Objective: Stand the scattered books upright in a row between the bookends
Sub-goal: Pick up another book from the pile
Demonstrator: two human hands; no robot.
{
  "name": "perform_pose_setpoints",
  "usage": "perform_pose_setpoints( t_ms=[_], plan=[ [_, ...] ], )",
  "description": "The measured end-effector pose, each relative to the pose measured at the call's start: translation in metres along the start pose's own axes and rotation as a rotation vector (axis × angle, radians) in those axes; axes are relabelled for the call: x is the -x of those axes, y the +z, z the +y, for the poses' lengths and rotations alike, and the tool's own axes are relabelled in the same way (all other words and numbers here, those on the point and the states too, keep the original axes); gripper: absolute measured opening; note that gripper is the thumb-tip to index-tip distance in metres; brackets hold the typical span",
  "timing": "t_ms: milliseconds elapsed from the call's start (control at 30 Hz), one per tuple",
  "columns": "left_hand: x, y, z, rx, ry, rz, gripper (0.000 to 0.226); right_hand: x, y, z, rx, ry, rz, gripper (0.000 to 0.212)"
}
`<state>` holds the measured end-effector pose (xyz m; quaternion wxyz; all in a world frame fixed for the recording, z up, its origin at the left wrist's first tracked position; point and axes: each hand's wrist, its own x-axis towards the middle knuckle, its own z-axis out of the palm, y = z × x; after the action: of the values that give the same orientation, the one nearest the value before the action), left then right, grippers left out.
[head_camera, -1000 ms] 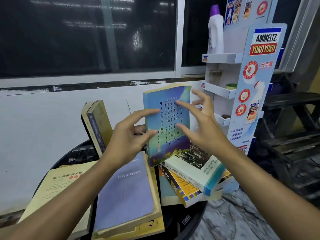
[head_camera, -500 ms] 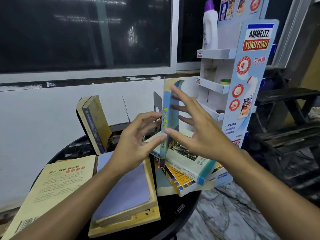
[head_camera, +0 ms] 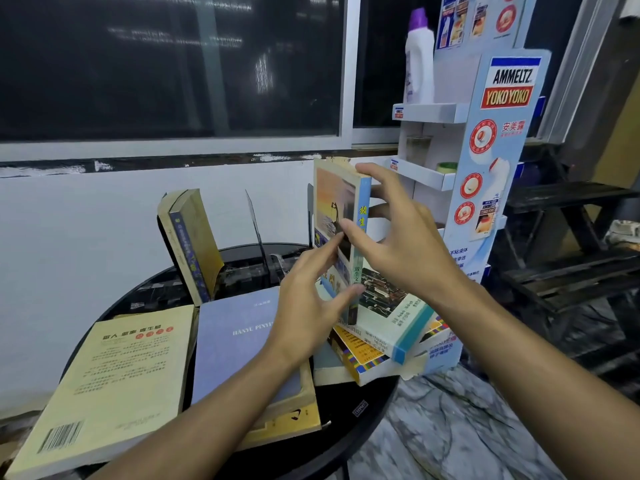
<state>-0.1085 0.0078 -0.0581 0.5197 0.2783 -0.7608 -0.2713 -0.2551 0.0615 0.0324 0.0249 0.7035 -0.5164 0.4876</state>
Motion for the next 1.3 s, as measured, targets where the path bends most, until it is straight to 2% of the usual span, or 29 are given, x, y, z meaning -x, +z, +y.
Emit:
perform_pose_setpoints(
  t_ms=[233,333,433,533,733,900,1067,1167,1300],
  plan=[
    [-0.005,0.005,0.005,-0.115,0.023,0.034,0.079,-0.008,0.010,-0.005,0.064,0.049,0.106,0.057],
    [-0.005,-0.007,0.004,-0.170,0.032,-0.030,0.079,-0.012,0.016,-0.009,0.072,0.052,0.111,0.056],
    [-0.007,-0.032,-0.004,-0.334,0.085,-0.086,0.077,-0.019,0.024,-0.015,0.068,0.027,0.120,0.055],
    [-0.013,-0.067,-0.013,-0.534,0.105,-0.067,0.073,-0.027,0.034,-0.023,0.039,-0.004,0.108,0.054],
    [-0.044,-0.141,-0.033,-0.839,0.055,0.003,0.064,-0.044,0.057,-0.037,0.019,-0.007,0.077,0.051],
    [-0.075,-0.192,-0.064,-1.035,-0.111,-0.037,0.076,-0.059,0.081,-0.046,-0.011,-0.015,0.025,0.051],
    [-0.090,-0.212,-0.084,-1.004,-0.333,-0.089,0.082,-0.077,0.113,-0.053,-0.013,-0.044,0.016,0.047],
    [-0.092,-0.218,-0.090,-0.936,-0.330,-0.124,0.075,-0.088,0.135,-0.053,0.019,-0.049,0.005,0.043],
    [-0.089,-0.221,-0.091,-0.869,-0.281,-0.088,0.063,-0.101,0.166,-0.050,-0.006,-0.041,-0.034,0.044]
  ],
)
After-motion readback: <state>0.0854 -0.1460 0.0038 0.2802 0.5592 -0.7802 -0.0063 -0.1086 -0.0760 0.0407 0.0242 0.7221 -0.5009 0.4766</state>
